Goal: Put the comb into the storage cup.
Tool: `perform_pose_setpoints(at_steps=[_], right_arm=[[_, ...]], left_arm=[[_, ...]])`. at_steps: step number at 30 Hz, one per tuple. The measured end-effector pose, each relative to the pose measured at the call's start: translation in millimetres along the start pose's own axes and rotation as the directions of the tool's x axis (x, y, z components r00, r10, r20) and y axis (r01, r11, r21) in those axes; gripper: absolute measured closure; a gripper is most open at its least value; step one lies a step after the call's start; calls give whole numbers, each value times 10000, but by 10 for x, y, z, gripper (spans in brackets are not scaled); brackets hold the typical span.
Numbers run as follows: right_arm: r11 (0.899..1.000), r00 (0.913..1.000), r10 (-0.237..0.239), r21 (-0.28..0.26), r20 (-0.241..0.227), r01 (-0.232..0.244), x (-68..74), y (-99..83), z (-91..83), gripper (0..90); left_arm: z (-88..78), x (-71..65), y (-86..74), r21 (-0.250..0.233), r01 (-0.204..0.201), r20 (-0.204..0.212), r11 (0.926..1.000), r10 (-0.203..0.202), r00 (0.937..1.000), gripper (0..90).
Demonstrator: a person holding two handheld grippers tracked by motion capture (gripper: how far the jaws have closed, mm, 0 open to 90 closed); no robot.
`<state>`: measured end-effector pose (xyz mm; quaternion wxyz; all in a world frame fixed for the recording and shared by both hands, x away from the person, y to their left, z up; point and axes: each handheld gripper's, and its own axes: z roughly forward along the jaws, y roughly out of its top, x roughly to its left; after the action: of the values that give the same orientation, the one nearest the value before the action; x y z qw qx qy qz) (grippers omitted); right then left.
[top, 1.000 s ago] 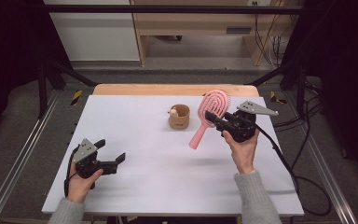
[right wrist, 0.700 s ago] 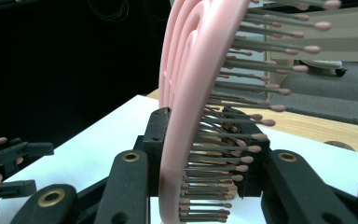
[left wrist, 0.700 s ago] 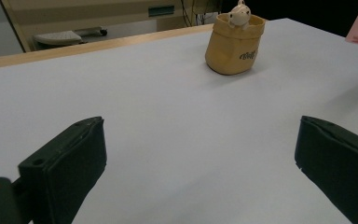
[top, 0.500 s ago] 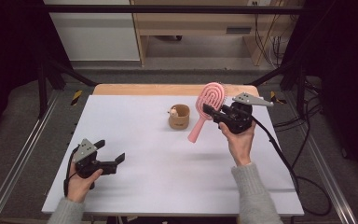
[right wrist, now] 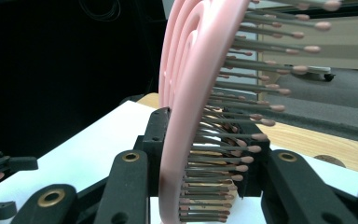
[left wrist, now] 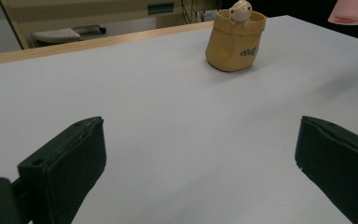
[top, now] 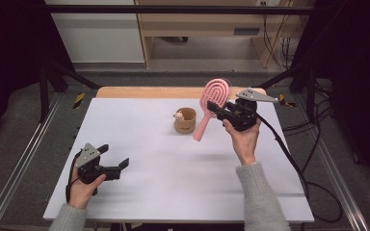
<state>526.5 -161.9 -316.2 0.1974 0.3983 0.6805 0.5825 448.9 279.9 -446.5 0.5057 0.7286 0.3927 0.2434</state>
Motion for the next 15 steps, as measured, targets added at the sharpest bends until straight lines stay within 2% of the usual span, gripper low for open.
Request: perform_pose_setpoints(at_steps=[15], right_arm=[[9999, 9995, -108, 102, 297, 105, -35, 128, 153, 637]], left_arm=[[-12, 17, -3, -1, -2, -10, 10000, 2, 10000, 19]])
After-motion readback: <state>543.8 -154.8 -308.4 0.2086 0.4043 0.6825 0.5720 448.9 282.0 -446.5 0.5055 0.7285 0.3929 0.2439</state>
